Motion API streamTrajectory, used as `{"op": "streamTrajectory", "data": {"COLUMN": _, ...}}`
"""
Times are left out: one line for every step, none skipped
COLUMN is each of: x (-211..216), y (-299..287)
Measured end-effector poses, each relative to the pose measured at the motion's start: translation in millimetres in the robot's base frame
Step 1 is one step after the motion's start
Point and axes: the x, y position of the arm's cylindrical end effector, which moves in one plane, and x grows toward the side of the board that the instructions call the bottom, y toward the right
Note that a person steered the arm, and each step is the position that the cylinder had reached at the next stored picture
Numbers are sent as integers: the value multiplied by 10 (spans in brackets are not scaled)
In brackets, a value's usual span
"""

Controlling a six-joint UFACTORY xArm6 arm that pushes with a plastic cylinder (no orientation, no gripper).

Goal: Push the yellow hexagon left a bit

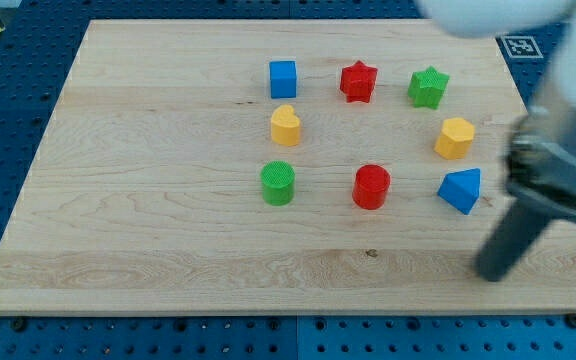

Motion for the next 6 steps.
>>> {"op": "streamTrajectory", "data": {"x": -111, "y": 656}}
{"op": "streamTrajectory", "data": {"x": -836, "y": 729}}
{"op": "streamTrajectory", "data": {"x": -1601, "y": 695}}
{"op": "streamTrajectory", "data": {"x": -1601, "y": 671}}
{"op": "streamTrajectory", "data": {"x": -1601, "y": 275}}
{"op": "streamTrajectory", "data": {"x": -1601, "y": -168}}
